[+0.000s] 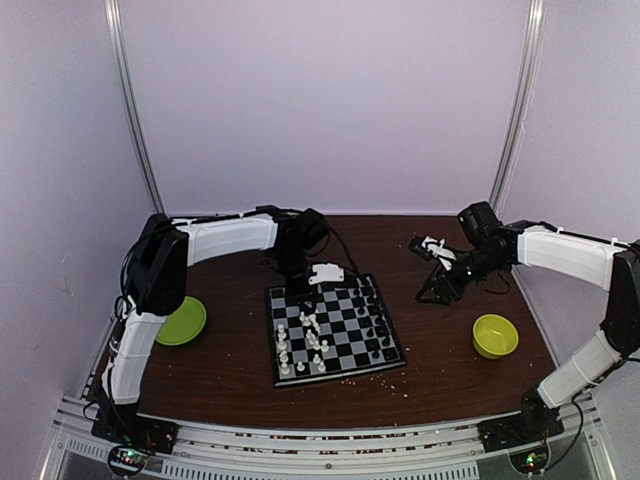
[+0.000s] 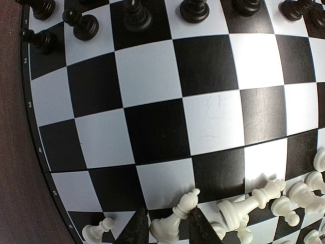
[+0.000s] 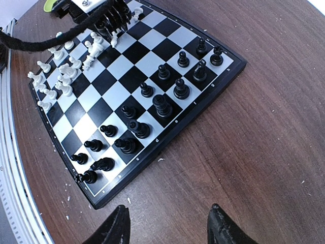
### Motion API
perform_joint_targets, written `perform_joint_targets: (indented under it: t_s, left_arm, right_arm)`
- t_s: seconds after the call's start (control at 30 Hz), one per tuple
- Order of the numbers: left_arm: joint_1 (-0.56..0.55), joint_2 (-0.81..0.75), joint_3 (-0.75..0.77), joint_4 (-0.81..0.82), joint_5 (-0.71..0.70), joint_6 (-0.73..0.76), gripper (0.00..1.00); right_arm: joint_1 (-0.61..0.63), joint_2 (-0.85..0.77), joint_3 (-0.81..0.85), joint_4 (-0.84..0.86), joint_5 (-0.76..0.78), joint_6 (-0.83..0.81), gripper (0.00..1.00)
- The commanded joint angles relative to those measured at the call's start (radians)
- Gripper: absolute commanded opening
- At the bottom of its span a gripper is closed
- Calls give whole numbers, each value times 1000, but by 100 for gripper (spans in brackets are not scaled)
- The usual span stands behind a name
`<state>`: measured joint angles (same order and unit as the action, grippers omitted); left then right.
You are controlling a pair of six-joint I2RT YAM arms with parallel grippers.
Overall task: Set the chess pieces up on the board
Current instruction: Pick up the bishop from the chessboard.
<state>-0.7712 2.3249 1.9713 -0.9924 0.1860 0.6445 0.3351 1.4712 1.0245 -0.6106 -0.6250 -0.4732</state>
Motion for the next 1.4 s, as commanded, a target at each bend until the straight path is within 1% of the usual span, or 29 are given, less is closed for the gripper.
perform_joint_targets:
  t_s: [0.0,0.1,0.2,0.33,0.57,0.7,0.8,1.07,1.2,1.27,1.37]
  left_arm:
    - [6,-9,-25,5,-12,-11,28]
    - [7,-22,-50,5,-15,-18,34]
    - [7,-24,-61,5,-19,-20,34]
    - [7,-20,-54,15,-8,-22,32]
    - [7,-14,-22,14,15,-20,25]
    - [10,-30,-18,16,23,-35,22]
    - [19,-61,-20,39,59,-62,20]
    - [64,-182,-108,212,210,-201,17]
    - [72,-240,-212,364,282,-340,15]
    - [72,-272,-272,461,301,-436,16]
    - [72,-327,-385,642,366,-585,17]
  right_arm:
    - [-6,8,29,-10,-9,-12,52]
    - [-5,8,30,-11,-9,-12,52]
    - [-5,8,31,-11,-10,-12,52]
    - [-5,8,31,-13,-10,-11,52]
    - [-5,12,32,-14,-8,-13,52]
    - [-6,13,35,-13,-18,-6,52]
    - [-6,1,44,-13,-38,23,52]
    - [-5,-53,94,4,-113,134,52]
    - [5,-38,153,13,-153,230,52]
    - [20,-17,181,35,-138,290,52]
    - [56,46,243,25,-112,342,51]
